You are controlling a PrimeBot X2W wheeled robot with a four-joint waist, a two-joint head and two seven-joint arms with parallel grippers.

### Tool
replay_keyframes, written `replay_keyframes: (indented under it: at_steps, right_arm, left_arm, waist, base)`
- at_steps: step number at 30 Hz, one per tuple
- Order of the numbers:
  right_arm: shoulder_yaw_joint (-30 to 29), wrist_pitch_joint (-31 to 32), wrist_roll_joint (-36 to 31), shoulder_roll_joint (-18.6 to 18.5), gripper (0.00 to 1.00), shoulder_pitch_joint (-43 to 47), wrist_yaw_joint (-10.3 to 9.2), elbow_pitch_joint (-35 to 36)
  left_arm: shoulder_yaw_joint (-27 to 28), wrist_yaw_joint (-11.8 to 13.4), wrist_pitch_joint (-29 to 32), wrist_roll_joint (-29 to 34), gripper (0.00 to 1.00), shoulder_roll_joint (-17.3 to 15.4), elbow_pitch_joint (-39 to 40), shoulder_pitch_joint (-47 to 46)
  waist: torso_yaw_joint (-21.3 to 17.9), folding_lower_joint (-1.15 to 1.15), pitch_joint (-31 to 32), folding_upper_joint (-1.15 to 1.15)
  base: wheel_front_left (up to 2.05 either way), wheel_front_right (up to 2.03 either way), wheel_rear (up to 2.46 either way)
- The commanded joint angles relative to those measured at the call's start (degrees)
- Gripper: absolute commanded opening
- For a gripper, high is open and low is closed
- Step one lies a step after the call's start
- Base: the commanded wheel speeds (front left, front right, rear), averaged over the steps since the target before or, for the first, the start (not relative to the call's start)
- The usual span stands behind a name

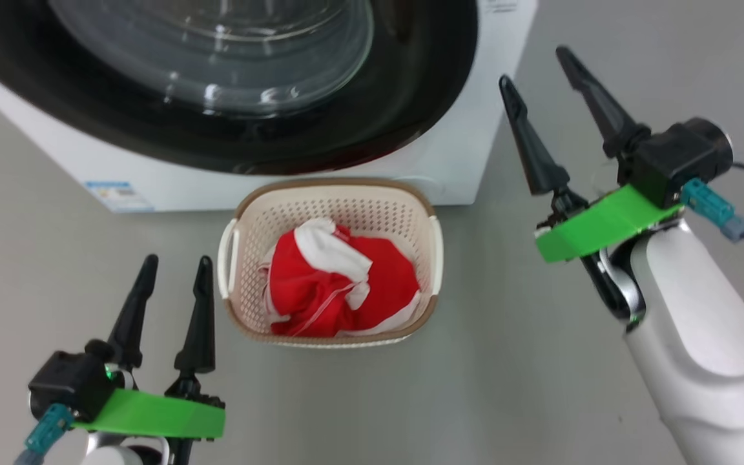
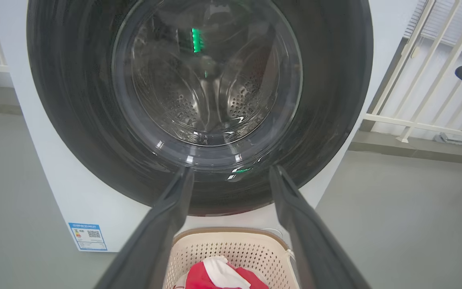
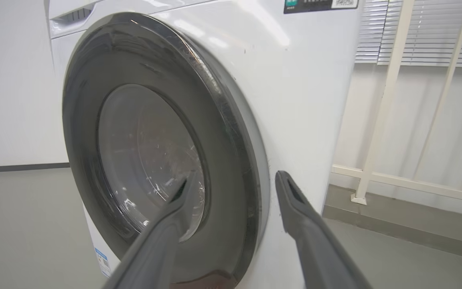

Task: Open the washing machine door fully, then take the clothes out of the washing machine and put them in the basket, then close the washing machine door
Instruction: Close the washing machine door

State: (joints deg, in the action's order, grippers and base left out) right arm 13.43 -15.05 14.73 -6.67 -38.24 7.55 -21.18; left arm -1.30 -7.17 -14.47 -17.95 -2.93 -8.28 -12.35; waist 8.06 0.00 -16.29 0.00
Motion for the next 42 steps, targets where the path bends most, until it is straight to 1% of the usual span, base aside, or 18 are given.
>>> replay_keyframes:
  at_steps: [1,9,17,21,32,37,42]
  right_arm:
    - [0.2,0.0,1.0,1.0,1.00,1.6,-0.06,2.5]
    - [-2.2,0.0,1.6,1.8,1.00,10.8,-0.06,5.7]
    - [-4.0,0.0,2.2,2.1,1.00,19.9,-0.06,7.4]
    - [-6.2,0.0,2.4,2.0,1.00,23.5,-0.06,8.9]
    - [-9.0,0.0,2.0,-0.4,1.00,32.2,-0.06,11.9]
    - [-10.4,0.0,1.4,-0.4,1.00,36.3,-0.06,14.7]
    - [-11.2,0.0,1.4,0.0,1.00,39.0,-0.06,16.8]
  left_arm:
    - [2.2,-0.3,-0.5,0.6,1.00,-1.3,1.0,1.1]
    - [4.0,-0.3,-0.5,1.8,1.00,-1.5,0.2,3.7]
    - [5.5,-0.3,-0.5,2.3,1.00,-1.6,-0.3,7.4]
    - [6.3,-0.3,-0.5,2.3,1.00,-1.5,-0.3,8.6]
    - [8.2,-0.3,-0.5,3.1,1.00,-1.5,0.0,11.3]
    - [9.1,-0.3,-0.5,5.0,1.00,-2.1,0.0,12.8]
    - [10.0,-0.3,-0.5,6.1,1.00,-2.0,0.3,14.7]
  waist:
    - [-5.1,0.00,5.1,0.00]
    - [-8.9,0.00,10.3,0.00]
    - [-11.0,0.00,15.1,0.00]
    - [-11.4,0.00,16.5,0.00]
    - [-11.4,0.00,19.0,0.00]
    - [-11.6,0.00,19.7,0.00]
    - [-12.2,0.00,20.1,0.00]
  base:
    - [0.00,0.00,0.00]
    - [0.00,0.00,0.00]
    - [0.00,0.00,0.00]
    - [0.00,0.00,0.00]
    - [0.00,0.00,0.00]
    - [0.00,0.00,0.00]
    - [0.00,0.00,0.00]
